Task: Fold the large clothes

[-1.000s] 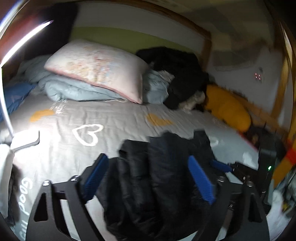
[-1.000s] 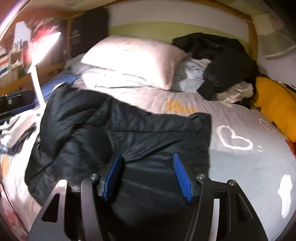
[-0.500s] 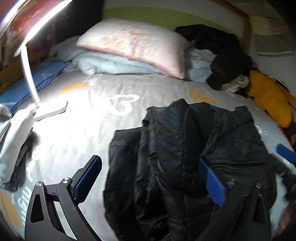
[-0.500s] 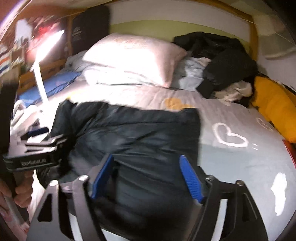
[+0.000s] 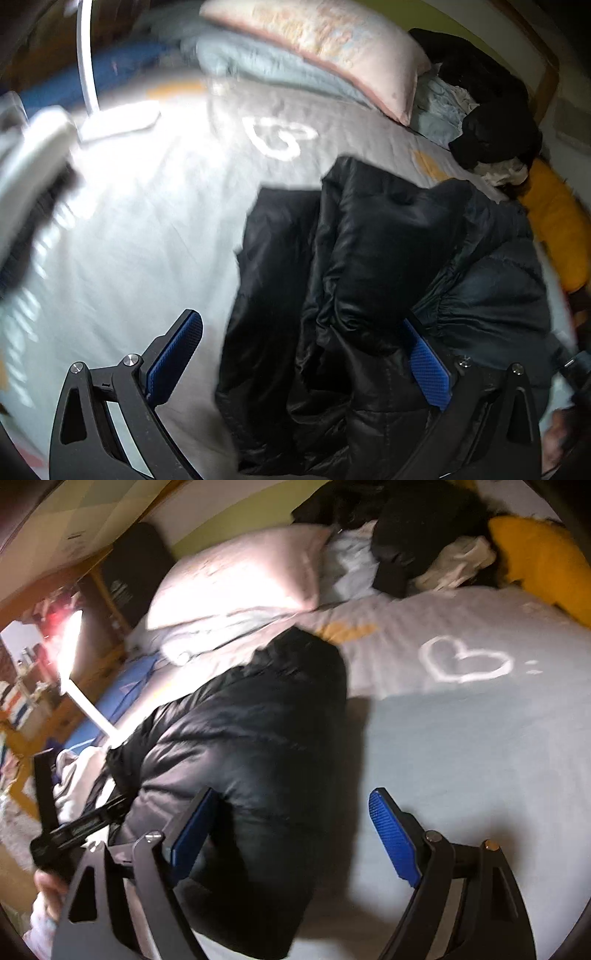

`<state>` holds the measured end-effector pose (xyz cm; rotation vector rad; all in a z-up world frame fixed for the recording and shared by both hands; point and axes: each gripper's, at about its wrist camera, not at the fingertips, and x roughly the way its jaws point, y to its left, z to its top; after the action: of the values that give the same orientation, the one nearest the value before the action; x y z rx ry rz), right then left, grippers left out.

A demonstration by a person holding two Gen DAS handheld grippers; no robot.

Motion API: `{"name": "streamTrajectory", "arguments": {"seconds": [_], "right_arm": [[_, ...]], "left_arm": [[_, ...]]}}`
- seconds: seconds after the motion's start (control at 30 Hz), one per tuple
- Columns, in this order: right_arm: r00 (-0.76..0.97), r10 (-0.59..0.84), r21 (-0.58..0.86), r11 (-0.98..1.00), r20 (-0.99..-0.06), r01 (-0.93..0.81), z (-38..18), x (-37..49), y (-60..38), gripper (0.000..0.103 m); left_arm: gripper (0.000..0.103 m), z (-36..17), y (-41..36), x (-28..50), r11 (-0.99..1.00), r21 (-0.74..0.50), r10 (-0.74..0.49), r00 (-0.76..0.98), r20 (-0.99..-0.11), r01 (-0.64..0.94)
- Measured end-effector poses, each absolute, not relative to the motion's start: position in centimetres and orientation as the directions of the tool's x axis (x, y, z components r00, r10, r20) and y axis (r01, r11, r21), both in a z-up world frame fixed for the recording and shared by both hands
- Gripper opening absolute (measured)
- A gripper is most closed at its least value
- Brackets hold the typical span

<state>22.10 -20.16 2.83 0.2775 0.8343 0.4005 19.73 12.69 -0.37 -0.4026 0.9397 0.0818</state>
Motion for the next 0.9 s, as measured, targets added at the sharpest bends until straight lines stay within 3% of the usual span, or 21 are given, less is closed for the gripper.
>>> {"name": "streamTrajectory", "arguments": {"seconds": [0.1, 0.27, 0.33, 0.4, 0.53, 0.7, 0.9], "right_arm": [[0.539, 0.507, 0.445, 0.859, -0.673, -0.253, 2.0, 22.6, -19.2, 0.084], [0.519, 0.491, 0.441, 0.868, -0.699, -0.227, 0.8, 22.8, -18.3, 0.087], [0.522, 0.485, 0.422, 0.873, -0.702, -0.243, 0.9, 22.6, -18.1, 0.079], [0.551, 0.457, 0.379, 0.889, -0.698, -0.257, 1.5, 22.1, -17.7, 0.054], [0.601, 0.411, 0.288, 0.911, -0.686, -0.294, 3.6, 21.1, -16.8, 0.04], [0.674, 0.355, 0.205, 0.933, -0.648, -0.296, 7.7, 20.7, -17.8, 0.037], [0.767, 0.294, 0.125, 0.954, -0.571, -0.273, 13.0, 21.5, -22.6, 0.037]], "left_arm": [[0.103, -2.9, 14.1, 20.8, 0.819, -0.52, -0.346, 0.516, -0.784, -0.241], [0.099, -2.7, 14.2, 21.4, 0.785, -0.596, -0.454, 0.499, -0.738, -0.168], [0.086, -2.6, 13.7, 21.3, 0.767, -0.628, -0.498, 0.497, -0.711, -0.131], [0.066, -2.2, 13.4, 21.0, 0.743, -0.661, -0.533, 0.504, -0.68, -0.106], [0.048, 1.1, 11.8, 20.0, 0.781, -0.624, -0.527, 0.559, -0.64, 0.022], [0.047, 6.1, 8.3, 19.6, 0.818, -0.542, -0.527, 0.629, -0.571, 0.193], [0.047, 10.8, 2.0, 23.9, 0.809, -0.511, -0.558, 0.652, -0.514, 0.29]]}}
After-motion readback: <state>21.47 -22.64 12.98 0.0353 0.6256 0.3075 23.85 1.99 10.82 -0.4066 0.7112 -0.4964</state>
